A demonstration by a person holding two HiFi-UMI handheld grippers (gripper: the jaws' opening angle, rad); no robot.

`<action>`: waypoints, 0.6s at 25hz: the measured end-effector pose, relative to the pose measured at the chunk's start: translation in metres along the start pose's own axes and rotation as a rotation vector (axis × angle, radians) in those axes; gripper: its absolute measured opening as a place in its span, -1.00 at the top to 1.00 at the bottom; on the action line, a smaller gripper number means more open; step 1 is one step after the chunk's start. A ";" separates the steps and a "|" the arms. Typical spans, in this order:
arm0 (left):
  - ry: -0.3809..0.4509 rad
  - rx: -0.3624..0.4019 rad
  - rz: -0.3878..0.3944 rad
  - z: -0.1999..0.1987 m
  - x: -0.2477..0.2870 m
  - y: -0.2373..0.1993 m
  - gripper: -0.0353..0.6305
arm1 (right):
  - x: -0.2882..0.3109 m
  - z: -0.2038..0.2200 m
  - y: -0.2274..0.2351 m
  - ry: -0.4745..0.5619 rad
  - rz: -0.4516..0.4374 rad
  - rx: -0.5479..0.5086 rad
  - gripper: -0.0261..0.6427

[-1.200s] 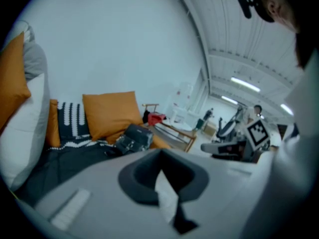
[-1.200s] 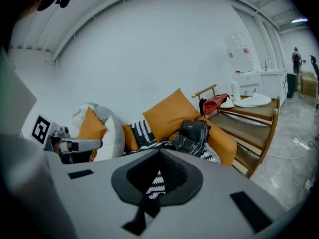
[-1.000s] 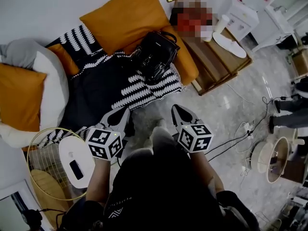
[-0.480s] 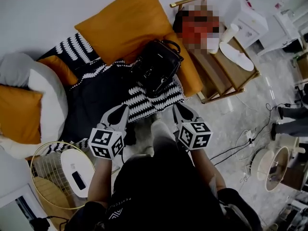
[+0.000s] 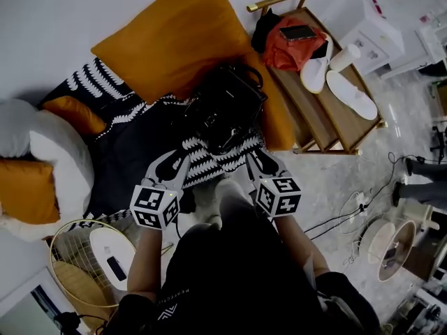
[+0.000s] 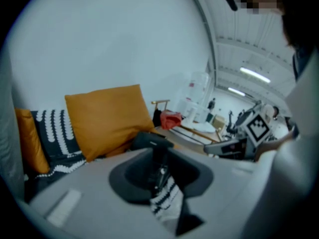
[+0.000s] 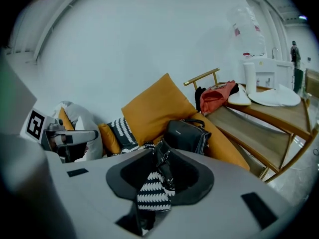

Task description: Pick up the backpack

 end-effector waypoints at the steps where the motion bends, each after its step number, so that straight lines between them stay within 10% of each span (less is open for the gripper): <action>1: -0.010 -0.003 0.000 -0.003 0.007 -0.003 0.62 | 0.006 -0.002 0.005 -0.010 0.002 0.006 0.65; 15: -0.182 -0.011 0.022 -0.023 0.118 -0.035 0.40 | 0.090 -0.021 0.075 -0.111 -0.014 0.121 0.42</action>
Point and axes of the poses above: the fingertips, and each gripper's own axes: x forward along the fingers, y to its right, z out of its underside, the point moved 4 cm from there along -x, backward along the fingers, and after that the axes turned 13 degrees about -y, right-handed, at the moved point
